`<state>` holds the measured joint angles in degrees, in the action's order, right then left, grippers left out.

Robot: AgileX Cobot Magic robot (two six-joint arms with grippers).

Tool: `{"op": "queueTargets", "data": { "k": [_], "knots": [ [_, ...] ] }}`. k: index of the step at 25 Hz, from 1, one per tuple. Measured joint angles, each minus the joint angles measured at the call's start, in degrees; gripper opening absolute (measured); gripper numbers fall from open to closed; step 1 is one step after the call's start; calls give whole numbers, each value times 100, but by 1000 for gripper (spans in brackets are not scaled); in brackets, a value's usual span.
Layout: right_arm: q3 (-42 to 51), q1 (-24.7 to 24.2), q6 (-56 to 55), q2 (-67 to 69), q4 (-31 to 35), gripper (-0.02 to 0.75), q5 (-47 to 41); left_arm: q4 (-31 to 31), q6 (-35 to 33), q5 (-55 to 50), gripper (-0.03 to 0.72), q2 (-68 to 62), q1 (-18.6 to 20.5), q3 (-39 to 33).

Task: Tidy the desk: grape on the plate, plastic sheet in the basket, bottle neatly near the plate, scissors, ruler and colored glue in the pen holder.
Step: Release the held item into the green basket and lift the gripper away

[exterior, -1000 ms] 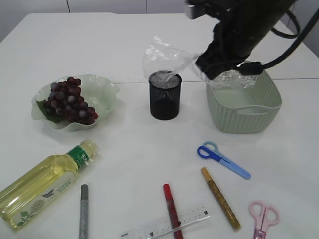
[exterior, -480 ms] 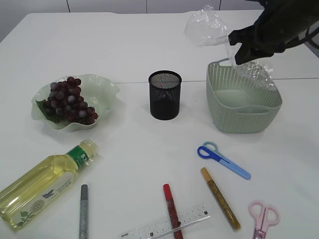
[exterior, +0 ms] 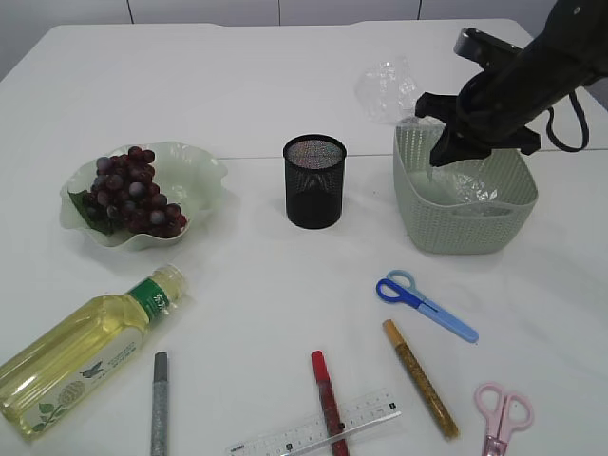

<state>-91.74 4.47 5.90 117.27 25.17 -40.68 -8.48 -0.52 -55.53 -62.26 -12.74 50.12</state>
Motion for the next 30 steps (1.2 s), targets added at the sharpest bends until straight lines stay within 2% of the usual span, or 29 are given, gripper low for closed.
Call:
{"op": "queueTargets", "data": {
  "k": [8,16,21,24,27,30],
  "knots": [
    [0,-343,-782,209,0,-15,-53,1,0,88,361,0,0,0],
    [0,-392,-1597,439,22,-15,-69,1,0,139,361,0,0,0],
    [0,-392,-1709,506,22,0,-58,-10,0,152,361,0,0,0],
    [0,-392,-1733,530,22,89,-48,-29,0,152,361,0,0,0],
    [0,-392,-1746,530,22,243,-48,-29,0,152,361,0,0,0],
    [0,-392,-1750,530,24,356,-48,-33,0,152,361,0,0,0]
  ]
}}
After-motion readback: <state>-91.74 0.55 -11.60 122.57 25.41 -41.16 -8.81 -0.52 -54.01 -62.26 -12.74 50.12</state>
